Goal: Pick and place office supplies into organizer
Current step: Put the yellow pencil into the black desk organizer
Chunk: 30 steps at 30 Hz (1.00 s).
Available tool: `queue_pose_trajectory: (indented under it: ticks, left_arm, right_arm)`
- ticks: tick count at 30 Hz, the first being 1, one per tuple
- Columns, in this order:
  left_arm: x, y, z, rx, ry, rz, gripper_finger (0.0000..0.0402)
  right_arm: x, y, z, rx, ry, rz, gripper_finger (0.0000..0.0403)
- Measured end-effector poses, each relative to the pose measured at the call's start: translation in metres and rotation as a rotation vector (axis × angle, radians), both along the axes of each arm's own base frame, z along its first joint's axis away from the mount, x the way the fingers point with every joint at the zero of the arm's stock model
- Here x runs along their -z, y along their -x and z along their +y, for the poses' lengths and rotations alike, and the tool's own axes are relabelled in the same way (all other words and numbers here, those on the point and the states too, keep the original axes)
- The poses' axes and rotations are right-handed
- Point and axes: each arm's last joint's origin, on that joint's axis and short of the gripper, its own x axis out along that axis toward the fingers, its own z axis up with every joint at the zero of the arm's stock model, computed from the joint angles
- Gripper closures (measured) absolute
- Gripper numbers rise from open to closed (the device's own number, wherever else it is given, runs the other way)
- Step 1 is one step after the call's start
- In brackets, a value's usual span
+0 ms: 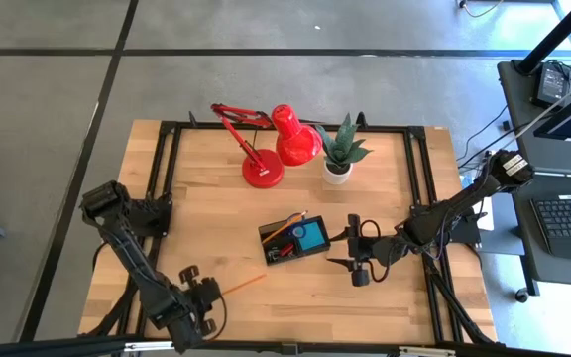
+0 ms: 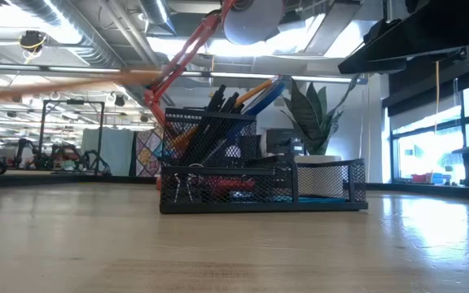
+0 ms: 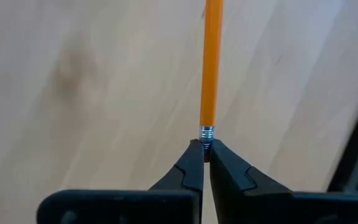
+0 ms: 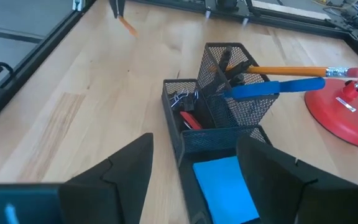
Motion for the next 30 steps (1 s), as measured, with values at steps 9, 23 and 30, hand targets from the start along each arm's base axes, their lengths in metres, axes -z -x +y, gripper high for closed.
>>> queue_pose_trajectory:
  ticks: [9, 23, 30]
  left_arm:
    - [-0.015, -0.012, 0.000, 0.145, -0.205, -0.184, 0.0394]
    - [-0.019, -0.049, 0.034, 0.349, -0.573, -0.163, 0.0394]
    - [-0.040, -0.053, 0.047, 0.417, -0.837, -0.213, 0.0394]
  right_arm:
    - [-0.006, -0.003, 0.002, 0.037, -0.120, -0.059, 0.0169]
    - [-0.007, -0.003, 0.003, 0.062, -0.250, -0.064, 0.0169]
    - [-0.007, -0.003, 0.003, 0.060, -0.248, -0.061, 0.0169]
